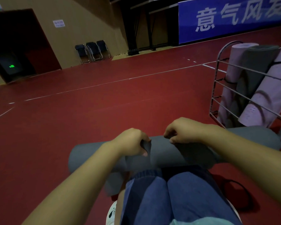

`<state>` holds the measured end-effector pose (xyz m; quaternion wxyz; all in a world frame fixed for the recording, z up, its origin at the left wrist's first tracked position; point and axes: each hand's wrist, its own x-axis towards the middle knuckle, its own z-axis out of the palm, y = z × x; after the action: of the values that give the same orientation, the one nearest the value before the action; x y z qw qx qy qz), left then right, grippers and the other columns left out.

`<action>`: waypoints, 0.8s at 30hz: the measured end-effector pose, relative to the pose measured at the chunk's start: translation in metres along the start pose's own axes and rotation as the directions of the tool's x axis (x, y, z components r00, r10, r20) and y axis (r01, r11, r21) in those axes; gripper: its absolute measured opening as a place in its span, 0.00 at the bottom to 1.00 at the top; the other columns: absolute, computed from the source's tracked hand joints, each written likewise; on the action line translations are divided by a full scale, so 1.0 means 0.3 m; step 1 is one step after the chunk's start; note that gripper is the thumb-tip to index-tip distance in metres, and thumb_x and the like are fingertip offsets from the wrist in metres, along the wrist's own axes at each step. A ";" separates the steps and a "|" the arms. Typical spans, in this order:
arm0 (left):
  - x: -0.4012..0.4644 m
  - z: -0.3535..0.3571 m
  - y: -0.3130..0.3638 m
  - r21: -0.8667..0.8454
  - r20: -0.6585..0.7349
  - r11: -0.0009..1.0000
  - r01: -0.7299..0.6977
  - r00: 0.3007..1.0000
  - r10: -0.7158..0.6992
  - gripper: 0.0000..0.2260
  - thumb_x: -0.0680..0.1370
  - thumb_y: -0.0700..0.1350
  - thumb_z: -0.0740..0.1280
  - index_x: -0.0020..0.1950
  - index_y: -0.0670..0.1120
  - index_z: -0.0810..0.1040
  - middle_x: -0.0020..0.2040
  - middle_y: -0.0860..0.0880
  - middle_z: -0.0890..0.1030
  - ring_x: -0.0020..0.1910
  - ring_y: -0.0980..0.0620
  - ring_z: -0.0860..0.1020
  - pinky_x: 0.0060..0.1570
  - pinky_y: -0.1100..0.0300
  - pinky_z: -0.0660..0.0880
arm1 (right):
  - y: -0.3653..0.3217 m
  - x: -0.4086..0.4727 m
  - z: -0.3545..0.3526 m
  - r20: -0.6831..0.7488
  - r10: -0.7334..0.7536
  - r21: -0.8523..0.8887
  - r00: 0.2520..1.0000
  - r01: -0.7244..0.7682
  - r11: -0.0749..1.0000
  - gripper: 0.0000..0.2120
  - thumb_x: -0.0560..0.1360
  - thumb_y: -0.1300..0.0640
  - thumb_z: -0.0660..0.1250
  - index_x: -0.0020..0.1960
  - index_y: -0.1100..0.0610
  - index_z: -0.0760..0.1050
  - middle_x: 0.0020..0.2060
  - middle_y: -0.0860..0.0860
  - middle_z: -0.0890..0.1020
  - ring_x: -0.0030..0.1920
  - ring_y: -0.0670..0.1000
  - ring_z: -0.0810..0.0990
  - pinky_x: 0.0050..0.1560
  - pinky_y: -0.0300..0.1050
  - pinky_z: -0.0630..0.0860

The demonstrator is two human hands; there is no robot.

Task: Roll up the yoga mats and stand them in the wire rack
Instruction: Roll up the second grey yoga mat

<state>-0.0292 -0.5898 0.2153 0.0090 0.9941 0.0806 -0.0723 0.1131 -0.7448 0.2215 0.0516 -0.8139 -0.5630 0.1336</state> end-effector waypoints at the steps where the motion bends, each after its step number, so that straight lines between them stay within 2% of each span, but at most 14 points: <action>1: 0.010 -0.009 -0.002 -0.009 0.006 1.000 0.003 1.000 -0.003 0.25 0.71 0.50 0.74 0.67 0.48 0.75 0.62 0.47 0.79 0.59 0.46 0.75 0.54 0.56 0.71 | -0.009 -0.006 0.004 -0.033 -0.007 -0.051 0.999 0.006 0.999 0.18 0.74 0.51 0.70 0.63 0.50 0.77 0.58 0.47 0.80 0.57 0.48 0.77 0.57 0.45 0.74; 4: 0.042 -0.033 -0.015 -0.038 0.053 0.999 0.017 0.998 -0.015 0.24 0.70 0.49 0.75 0.65 0.48 0.77 0.60 0.48 0.80 0.57 0.47 0.76 0.53 0.58 0.71 | -0.020 -0.017 0.025 -0.059 -0.005 -0.159 0.998 -0.004 0.987 0.21 0.71 0.47 0.71 0.62 0.51 0.77 0.56 0.48 0.80 0.55 0.52 0.77 0.55 0.51 0.76; 10: 0.093 -0.047 -0.053 -0.150 0.159 0.985 0.081 0.986 -0.057 0.23 0.72 0.47 0.74 0.67 0.47 0.75 0.62 0.48 0.78 0.59 0.47 0.76 0.60 0.52 0.72 | 0.010 -0.002 0.111 -0.134 -0.007 -0.169 0.991 -0.016 0.985 0.34 0.66 0.45 0.75 0.68 0.52 0.69 0.62 0.50 0.74 0.60 0.53 0.73 0.58 0.49 0.73; 13: 0.107 -0.058 -0.036 -0.049 0.179 0.997 0.055 0.983 -0.045 0.23 0.75 0.46 0.71 0.69 0.47 0.73 0.64 0.47 0.77 0.60 0.47 0.75 0.59 0.55 0.71 | 0.036 0.016 0.105 -0.149 -0.016 -0.127 0.989 -0.003 0.992 0.36 0.65 0.44 0.76 0.69 0.50 0.68 0.64 0.49 0.74 0.62 0.53 0.73 0.59 0.46 0.71; 17: 0.095 -0.053 -0.003 0.150 0.029 0.989 0.019 0.999 -0.024 0.18 0.76 0.45 0.67 0.65 0.49 0.76 0.61 0.47 0.79 0.58 0.46 0.76 0.53 0.55 0.72 | 0.063 0.061 0.063 -0.093 -0.022 -0.089 0.995 0.014 0.996 0.34 0.65 0.44 0.76 0.68 0.51 0.70 0.63 0.49 0.75 0.61 0.52 0.73 0.59 0.45 0.71; 19: 0.074 -0.029 0.010 0.205 -0.002 0.978 0.028 1.000 -0.028 0.18 0.75 0.47 0.67 0.65 0.49 0.75 0.59 0.46 0.78 0.57 0.44 0.75 0.50 0.54 0.73 | 0.074 0.084 0.044 -0.039 -0.023 -0.068 0.999 0.020 0.998 0.34 0.65 0.45 0.76 0.67 0.52 0.70 0.63 0.50 0.76 0.61 0.52 0.74 0.58 0.46 0.72; 22: 0.043 0.019 0.019 0.278 -0.018 0.958 0.070 0.998 -0.068 0.27 0.73 0.56 0.69 0.68 0.48 0.69 0.59 0.46 0.74 0.57 0.43 0.75 0.50 0.52 0.72 | 0.086 0.113 0.025 0.020 -0.010 -0.026 1.000 0.010 1.000 0.32 0.67 0.46 0.75 0.67 0.52 0.70 0.62 0.49 0.76 0.59 0.51 0.74 0.56 0.45 0.73; 24: 0.038 0.064 0.022 0.316 -0.043 0.943 0.101 0.995 -0.093 0.34 0.70 0.60 0.70 0.71 0.47 0.64 0.63 0.45 0.72 0.60 0.42 0.73 0.55 0.51 0.70 | 0.093 0.130 0.021 0.037 -0.004 0.004 0.999 0.004 1.000 0.31 0.67 0.48 0.74 0.67 0.52 0.70 0.61 0.50 0.76 0.57 0.51 0.75 0.56 0.46 0.73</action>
<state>-0.0197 -0.5951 0.1947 -0.1556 0.9783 0.1169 -0.0710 0.1494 -0.7190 0.2026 0.0428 -0.8101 -0.5653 0.1498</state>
